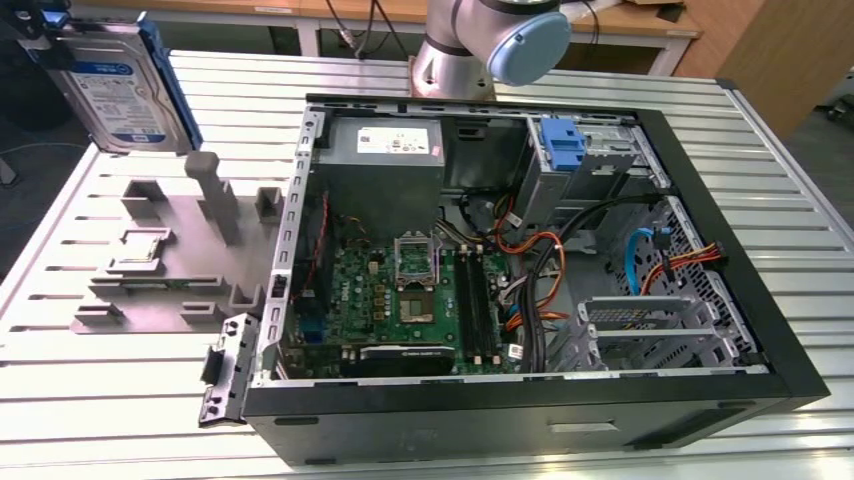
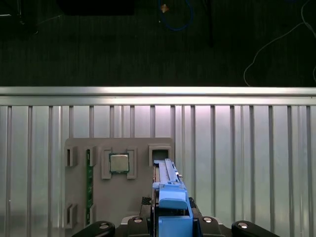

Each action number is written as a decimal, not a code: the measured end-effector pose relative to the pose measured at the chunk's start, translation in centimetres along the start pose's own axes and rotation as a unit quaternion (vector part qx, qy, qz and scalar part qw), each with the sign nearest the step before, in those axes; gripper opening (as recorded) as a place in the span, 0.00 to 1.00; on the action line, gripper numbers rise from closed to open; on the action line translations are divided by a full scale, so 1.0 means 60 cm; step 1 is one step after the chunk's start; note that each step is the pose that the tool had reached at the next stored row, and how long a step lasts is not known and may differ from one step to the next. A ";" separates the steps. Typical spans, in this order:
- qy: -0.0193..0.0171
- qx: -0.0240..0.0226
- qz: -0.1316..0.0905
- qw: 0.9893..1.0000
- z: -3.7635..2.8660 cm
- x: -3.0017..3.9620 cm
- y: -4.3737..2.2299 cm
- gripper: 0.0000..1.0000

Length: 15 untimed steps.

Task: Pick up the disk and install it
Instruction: 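Pick up the disk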

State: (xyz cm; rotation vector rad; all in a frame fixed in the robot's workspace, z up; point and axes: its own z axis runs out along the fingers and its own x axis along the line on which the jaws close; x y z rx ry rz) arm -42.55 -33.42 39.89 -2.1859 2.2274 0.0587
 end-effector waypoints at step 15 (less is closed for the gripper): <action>0.000 0.000 0.000 1.000 -0.001 0.000 0.000 0.37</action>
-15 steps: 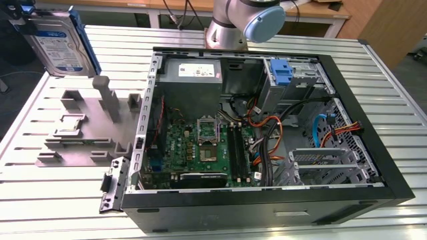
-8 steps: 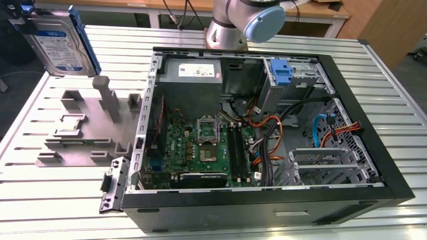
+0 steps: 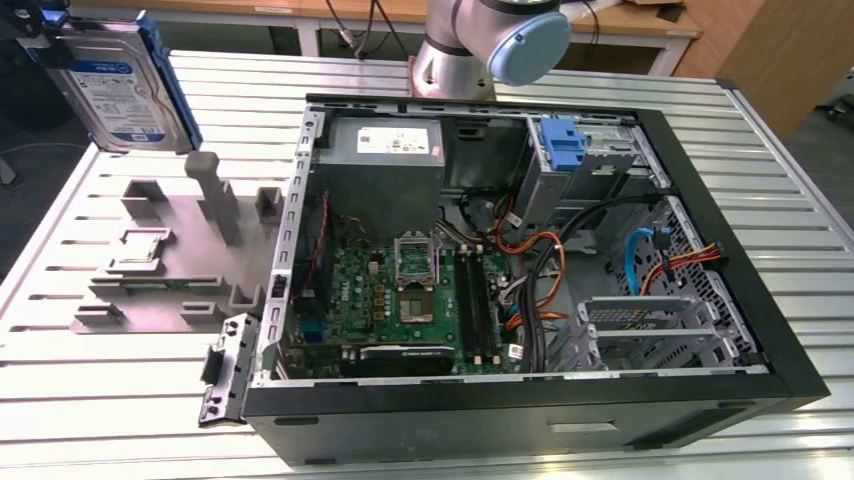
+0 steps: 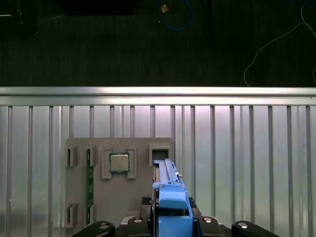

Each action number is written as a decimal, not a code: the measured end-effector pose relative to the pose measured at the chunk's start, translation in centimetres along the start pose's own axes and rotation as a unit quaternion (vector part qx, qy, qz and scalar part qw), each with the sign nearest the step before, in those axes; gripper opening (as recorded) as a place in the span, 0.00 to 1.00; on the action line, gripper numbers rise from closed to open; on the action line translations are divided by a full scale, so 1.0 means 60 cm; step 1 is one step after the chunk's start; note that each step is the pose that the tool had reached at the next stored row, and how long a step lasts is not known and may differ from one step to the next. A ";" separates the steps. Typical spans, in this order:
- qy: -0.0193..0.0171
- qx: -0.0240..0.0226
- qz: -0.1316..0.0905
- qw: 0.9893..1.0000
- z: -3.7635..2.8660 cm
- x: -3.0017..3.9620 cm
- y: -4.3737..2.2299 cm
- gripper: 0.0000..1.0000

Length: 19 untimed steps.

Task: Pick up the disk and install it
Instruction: 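Pick up the disk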

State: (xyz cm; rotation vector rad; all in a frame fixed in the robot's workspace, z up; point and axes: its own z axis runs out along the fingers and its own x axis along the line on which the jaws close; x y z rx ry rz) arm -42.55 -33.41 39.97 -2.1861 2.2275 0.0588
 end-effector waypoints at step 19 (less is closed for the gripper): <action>-0.001 0.000 0.000 1.000 -0.016 -0.001 0.001 0.37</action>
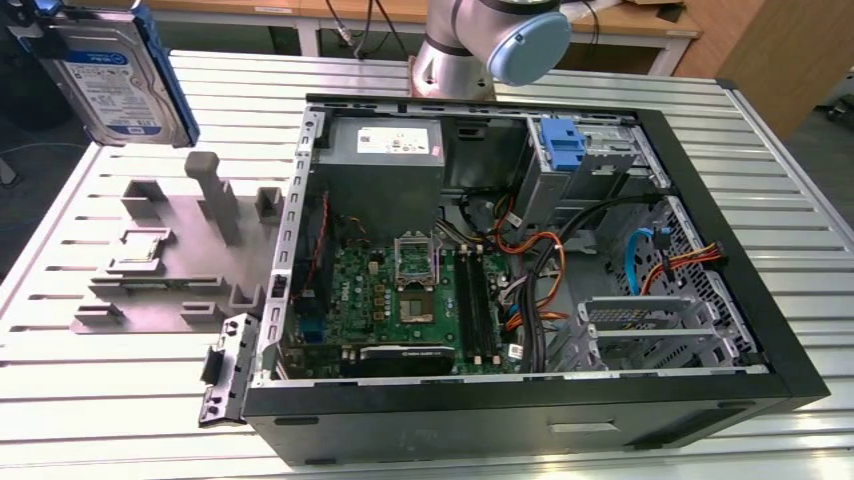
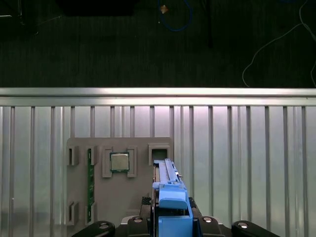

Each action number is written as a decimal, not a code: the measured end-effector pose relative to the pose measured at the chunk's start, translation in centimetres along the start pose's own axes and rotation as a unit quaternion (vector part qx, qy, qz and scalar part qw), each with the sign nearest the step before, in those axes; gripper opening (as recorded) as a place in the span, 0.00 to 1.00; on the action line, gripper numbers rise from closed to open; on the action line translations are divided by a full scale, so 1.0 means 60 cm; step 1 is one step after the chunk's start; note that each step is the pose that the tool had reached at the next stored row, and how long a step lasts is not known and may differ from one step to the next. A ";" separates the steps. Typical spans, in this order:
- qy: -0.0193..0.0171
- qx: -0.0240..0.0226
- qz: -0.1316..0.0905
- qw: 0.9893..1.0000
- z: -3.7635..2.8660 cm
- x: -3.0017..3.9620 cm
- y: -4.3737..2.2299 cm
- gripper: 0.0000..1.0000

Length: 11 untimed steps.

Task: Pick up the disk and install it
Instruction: 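Pick up the disk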

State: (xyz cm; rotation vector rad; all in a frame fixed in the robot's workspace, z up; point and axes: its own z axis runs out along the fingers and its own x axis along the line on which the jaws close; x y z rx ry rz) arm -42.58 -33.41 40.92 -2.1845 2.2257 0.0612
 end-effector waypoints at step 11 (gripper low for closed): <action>-0.001 0.000 0.000 1.000 -0.001 0.000 0.000 0.37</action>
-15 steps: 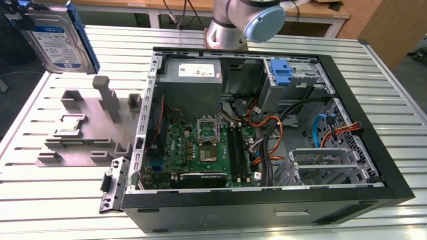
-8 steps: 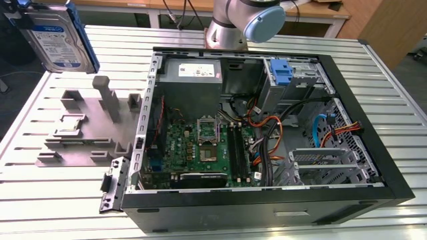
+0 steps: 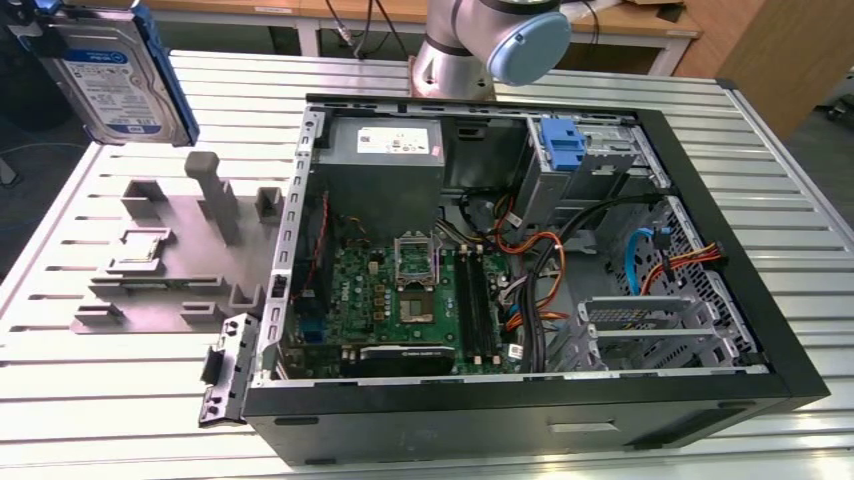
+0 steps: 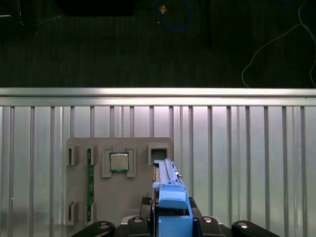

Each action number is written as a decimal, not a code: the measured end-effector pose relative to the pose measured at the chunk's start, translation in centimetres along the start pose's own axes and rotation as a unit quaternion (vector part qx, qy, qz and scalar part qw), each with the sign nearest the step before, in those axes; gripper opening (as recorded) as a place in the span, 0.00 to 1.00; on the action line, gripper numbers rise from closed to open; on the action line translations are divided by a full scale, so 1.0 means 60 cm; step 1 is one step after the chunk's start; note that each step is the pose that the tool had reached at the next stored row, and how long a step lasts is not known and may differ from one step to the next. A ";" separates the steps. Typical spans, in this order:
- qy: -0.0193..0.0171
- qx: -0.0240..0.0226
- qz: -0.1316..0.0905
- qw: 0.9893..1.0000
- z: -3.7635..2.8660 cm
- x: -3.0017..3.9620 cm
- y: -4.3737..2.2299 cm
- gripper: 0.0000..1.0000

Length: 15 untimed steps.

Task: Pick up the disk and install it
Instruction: 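Pick up the disk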

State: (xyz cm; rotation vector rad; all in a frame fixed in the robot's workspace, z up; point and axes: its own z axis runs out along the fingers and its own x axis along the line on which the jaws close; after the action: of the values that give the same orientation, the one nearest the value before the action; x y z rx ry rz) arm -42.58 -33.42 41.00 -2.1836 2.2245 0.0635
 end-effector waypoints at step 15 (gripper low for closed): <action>0.000 0.000 0.000 1.000 -0.012 -0.001 0.000 0.37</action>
State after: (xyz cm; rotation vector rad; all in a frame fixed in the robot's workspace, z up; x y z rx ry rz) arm -42.58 -33.42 41.72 -2.1836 2.2246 0.0636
